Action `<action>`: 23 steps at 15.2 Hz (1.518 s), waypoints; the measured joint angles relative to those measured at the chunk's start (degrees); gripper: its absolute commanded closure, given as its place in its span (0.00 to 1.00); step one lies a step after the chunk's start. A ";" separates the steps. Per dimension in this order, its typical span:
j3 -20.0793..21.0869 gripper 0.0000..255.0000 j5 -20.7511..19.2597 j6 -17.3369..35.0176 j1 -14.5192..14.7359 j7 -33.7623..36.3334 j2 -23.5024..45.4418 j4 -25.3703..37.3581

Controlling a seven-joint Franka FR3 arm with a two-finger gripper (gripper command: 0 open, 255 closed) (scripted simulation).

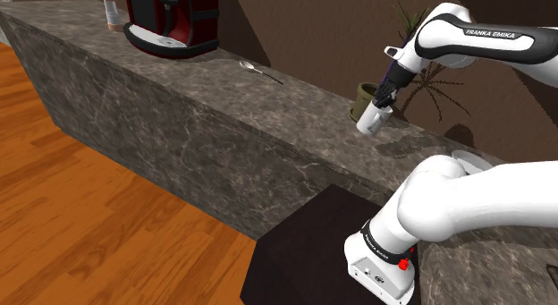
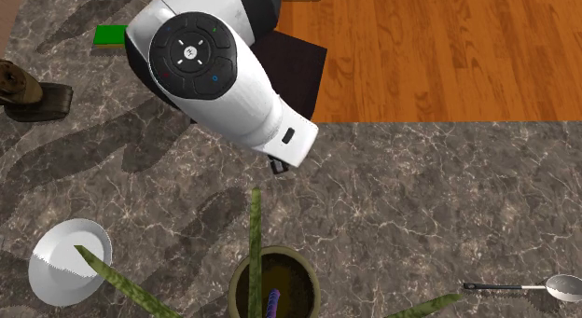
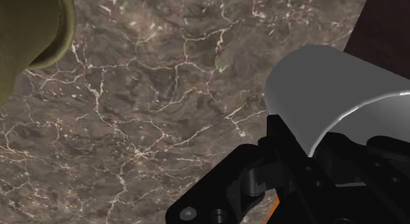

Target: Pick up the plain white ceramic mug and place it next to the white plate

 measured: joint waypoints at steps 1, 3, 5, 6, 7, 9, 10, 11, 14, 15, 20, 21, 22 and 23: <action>0.39 1.00 0.35 -0.73 0.21 0.15 0.06 0.77; 0.96 1.00 0.75 -2.13 0.32 0.18 -0.03 2.07; 1.80 1.00 1.22 -3.79 0.37 0.36 -0.29 3.41; 2.12 1.00 1.43 -4.65 0.39 0.36 -0.37 4.16; 2.36 1.00 1.65 -5.28 0.52 0.38 -0.29 4.89; 2.95 1.00 1.98 -6.43 0.57 0.53 -0.43 5.83; 2.89 1.00 1.70 -6.92 0.10 0.17 -0.98 5.77; 2.63 1.00 1.20 -7.69 -0.59 -0.57 -1.73 5.85; 1.61 1.00 -0.89 -10.23 -3.55 -3.37 -4.93 5.41; 0.94 1.00 -1.61 -10.91 -4.34 -4.49 -5.63 5.53; -0.92 1.00 -5.13 -15.86 -9.31 -10.03 -10.50 6.14; -1.54 1.00 -5.74 -16.53 -9.83 -11.11 -10.87 6.64; -2.41 1.00 -6.66 -17.17 -10.69 -12.48 -11.57 6.84; -3.31 1.00 -7.42 -17.87 -11.16 -13.86 -11.84 7.64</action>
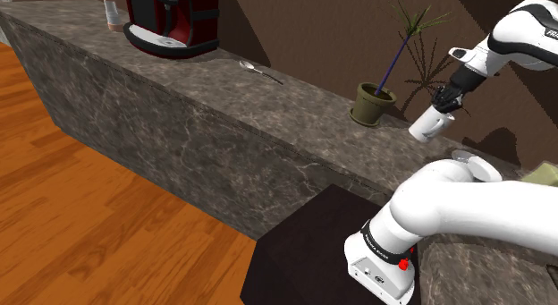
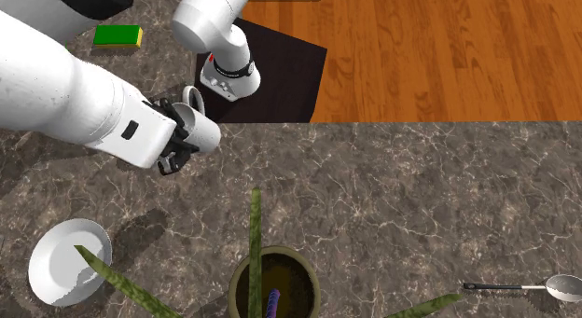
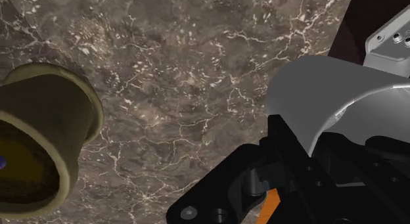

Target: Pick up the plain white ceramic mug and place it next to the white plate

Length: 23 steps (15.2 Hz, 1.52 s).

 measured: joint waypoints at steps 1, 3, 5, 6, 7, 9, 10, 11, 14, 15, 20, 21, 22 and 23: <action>-0.73 1.00 -0.67 -0.85 -0.51 -1.35 -0.31 0.86; -2.14 1.00 -2.36 -2.31 -2.11 -4.04 -1.58 1.63; -3.83 1.00 -3.71 -3.52 -2.69 -6.64 -1.84 3.46; -4.70 1.00 -4.43 -4.01 -2.98 -7.91 -1.99 4.25; -5.15 1.00 -5.04 -5.11 -3.63 -9.37 -2.41 5.31; -6.62 1.00 -6.29 -6.32 -4.10 -11.88 -2.66 7.21; -7.62 1.00 -7.12 -6.55 -4.34 -13.13 -2.86 7.82; -8.56 1.00 -7.78 -7.43 -4.33 -14.74 -2.74 9.55; -11.02 1.00 -9.61 -9.11 -4.41 -18.71 -2.74 13.17; -12.17 1.00 -10.46 -9.31 -4.36 -20.08 -2.82 14.17; -16.70 1.00 -13.29 -11.56 -2.84 -26.43 -2.22 21.37; -17.20 1.00 -13.71 -11.23 -2.87 -26.69 -2.44 21.15; -17.72 1.00 -14.15 -10.81 -2.90 -26.89 -2.68 20.83; -18.31 1.00 -14.56 -10.22 -2.78 -26.88 -2.87 20.38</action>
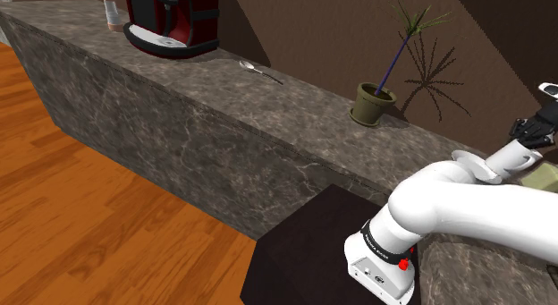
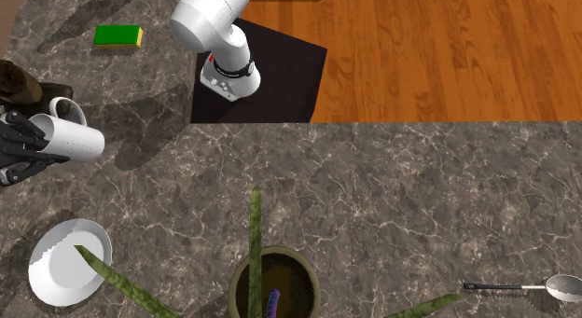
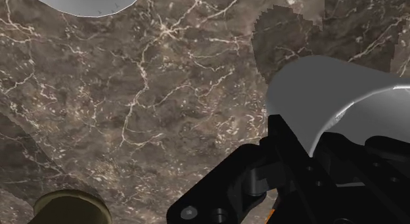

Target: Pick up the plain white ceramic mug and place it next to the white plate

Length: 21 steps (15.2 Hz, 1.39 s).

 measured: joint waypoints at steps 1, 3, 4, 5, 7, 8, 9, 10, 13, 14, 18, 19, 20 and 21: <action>-0.32 1.00 -0.28 0.40 -0.05 0.02 -0.19 -0.44; -1.01 1.00 -0.94 1.43 -0.29 0.20 -0.71 -1.69; -1.54 1.00 -1.41 2.01 -0.37 0.17 -1.00 -2.28; -1.88 1.00 -1.80 2.60 -0.63 0.29 -1.34 -3.12; -2.66 1.00 -2.57 3.51 -0.94 0.26 -1.85 -4.18; -3.08 1.00 -2.93 3.98 -1.00 0.31 -2.06 -4.66; -3.37 1.00 -3.23 4.43 -1.14 0.43 -2.27 -5.24; -3.77 1.00 -3.59 4.96 -1.23 0.54 -2.50 -5.84; -5.21 1.00 -4.78 6.63 -1.25 0.89 -3.11 -7.46; -5.62 1.00 -5.13 7.08 -1.30 0.96 -3.29 -7.91; -7.71 1.00 -6.87 9.12 -1.40 1.10 -4.07 -9.67; -8.27 1.00 -7.29 9.70 -1.28 1.29 -4.22 -10.13; -8.72 1.00 -7.67 10.17 -1.31 1.37 -4.39 -10.57; -9.05 1.00 -8.03 10.53 -1.53 1.38 -4.59 -11.04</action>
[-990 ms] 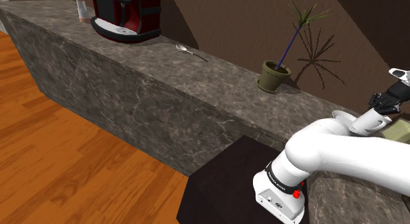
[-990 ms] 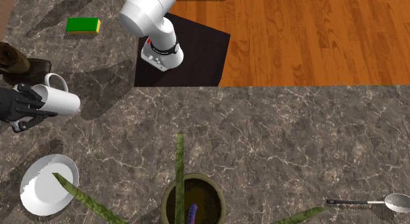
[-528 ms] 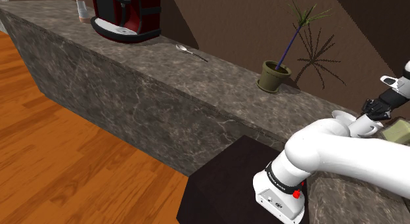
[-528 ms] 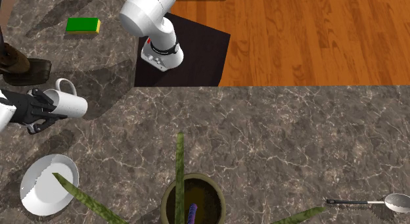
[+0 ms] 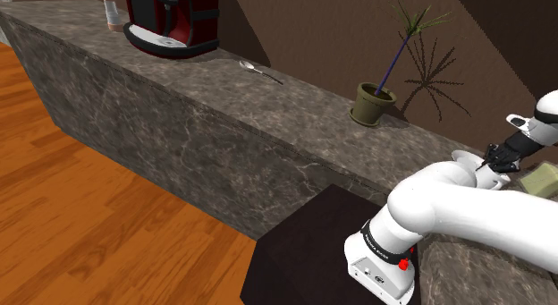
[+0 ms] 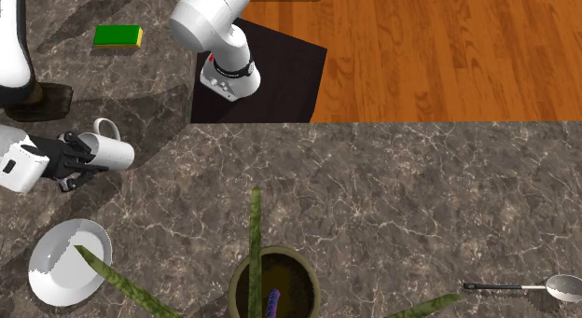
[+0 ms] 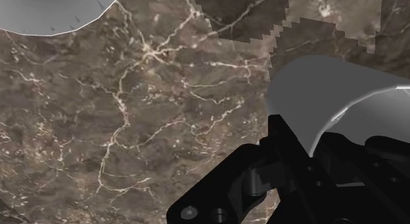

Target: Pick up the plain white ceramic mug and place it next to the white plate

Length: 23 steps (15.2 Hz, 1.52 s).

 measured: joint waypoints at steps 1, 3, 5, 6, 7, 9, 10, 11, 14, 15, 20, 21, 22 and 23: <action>-0.70 1.00 -0.50 0.64 0.21 0.17 -0.15 -0.39; -1.87 1.00 -1.46 1.64 0.21 0.21 -0.51 -1.12; -3.01 1.00 -2.38 2.63 0.25 0.33 -0.83 -1.85; -3.60 1.00 -2.88 3.14 0.23 0.37 -1.02 -2.24; -3.87 1.00 -3.12 3.38 0.18 0.38 -1.11 -2.45; -4.21 1.00 -3.35 3.65 0.34 0.46 -1.17 -2.54; -4.25 1.00 -3.38 3.69 0.35 0.47 -1.18 -2.57; -4.26 1.00 -3.40 3.71 0.36 0.47 -1.18 -2.57; -4.28 0.00 -3.41 3.72 0.37 0.48 -1.18 -2.58; -4.28 0.00 -3.41 3.72 0.37 0.48 -1.18 -2.58; -4.28 0.00 -3.41 3.72 0.36 0.48 -1.18 -2.58; -3.76 0.00 -2.98 3.19 0.32 0.27 -1.03 -2.10; -3.11 0.00 -2.29 2.29 0.64 -0.15 -0.69 -0.87; -1.62 0.00 -1.15 1.02 0.44 -0.34 -0.27 0.00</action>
